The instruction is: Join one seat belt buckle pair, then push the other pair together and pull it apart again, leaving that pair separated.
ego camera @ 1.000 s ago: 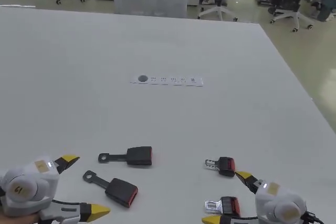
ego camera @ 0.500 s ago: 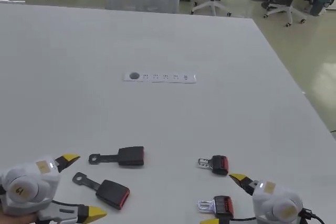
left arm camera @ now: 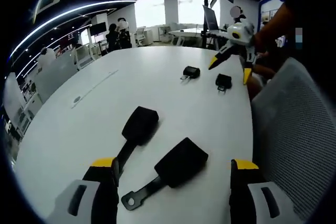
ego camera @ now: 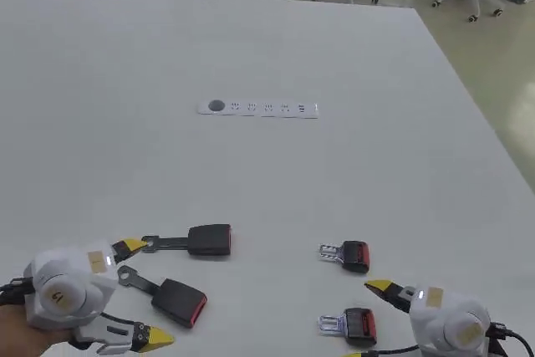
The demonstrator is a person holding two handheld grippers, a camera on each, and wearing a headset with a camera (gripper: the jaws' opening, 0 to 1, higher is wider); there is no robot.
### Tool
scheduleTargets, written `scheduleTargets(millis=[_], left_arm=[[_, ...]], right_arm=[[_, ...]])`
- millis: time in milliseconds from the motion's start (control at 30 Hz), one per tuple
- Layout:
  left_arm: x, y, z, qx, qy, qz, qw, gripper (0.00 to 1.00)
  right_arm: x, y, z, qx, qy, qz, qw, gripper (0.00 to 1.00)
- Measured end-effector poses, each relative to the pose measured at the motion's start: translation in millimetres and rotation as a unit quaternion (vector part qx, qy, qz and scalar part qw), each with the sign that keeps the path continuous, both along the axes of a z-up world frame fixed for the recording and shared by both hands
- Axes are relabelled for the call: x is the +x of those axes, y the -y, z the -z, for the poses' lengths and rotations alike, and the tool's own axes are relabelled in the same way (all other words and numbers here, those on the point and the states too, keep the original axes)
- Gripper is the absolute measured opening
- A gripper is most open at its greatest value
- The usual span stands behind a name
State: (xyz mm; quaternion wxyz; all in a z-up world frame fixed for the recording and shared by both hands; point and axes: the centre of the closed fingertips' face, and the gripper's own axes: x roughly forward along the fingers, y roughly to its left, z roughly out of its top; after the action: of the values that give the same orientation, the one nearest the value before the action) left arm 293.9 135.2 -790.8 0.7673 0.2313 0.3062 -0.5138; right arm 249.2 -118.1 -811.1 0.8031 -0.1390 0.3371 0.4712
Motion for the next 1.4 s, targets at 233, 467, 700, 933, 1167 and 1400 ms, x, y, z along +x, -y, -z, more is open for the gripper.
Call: scheduleTargets(millis=[233,467,700,933,1167,1400], left_arm=[[-4.9,16.5,23.0,0.033,-0.007,0.076,0.9966,0.82],[-8.2,20.0,46.8,0.082,-0.024,0.167,0.9823,0.74],[-4.2,20.3,54.7,0.086,-0.040,0.206,0.9739,0.66],[0.7,16.7,52.5,0.088,-0.041,0.207,0.9735,0.53],[-2.4,13.6,51.4,0.086,-0.038,0.190,0.9772,0.45],[-0.7,10.8,50.9,0.088,-0.038,0.171,0.9806,0.44]], right_arm=[[3.0,13.0,10.3,-0.026,-0.019,-0.035,0.9989,0.78],[2.3,13.4,21.2,-0.042,-0.047,-0.077,0.9951,0.72],[-0.9,18.9,31.0,-0.059,-0.074,-0.118,0.9885,0.60],[-2.9,19.0,27.3,-0.050,-0.062,-0.142,0.9867,0.54],[-11.4,13.9,26.3,-0.041,-0.060,-0.146,0.9865,0.50],[-10.0,14.0,28.9,-0.046,-0.043,-0.148,0.9870,0.45]])
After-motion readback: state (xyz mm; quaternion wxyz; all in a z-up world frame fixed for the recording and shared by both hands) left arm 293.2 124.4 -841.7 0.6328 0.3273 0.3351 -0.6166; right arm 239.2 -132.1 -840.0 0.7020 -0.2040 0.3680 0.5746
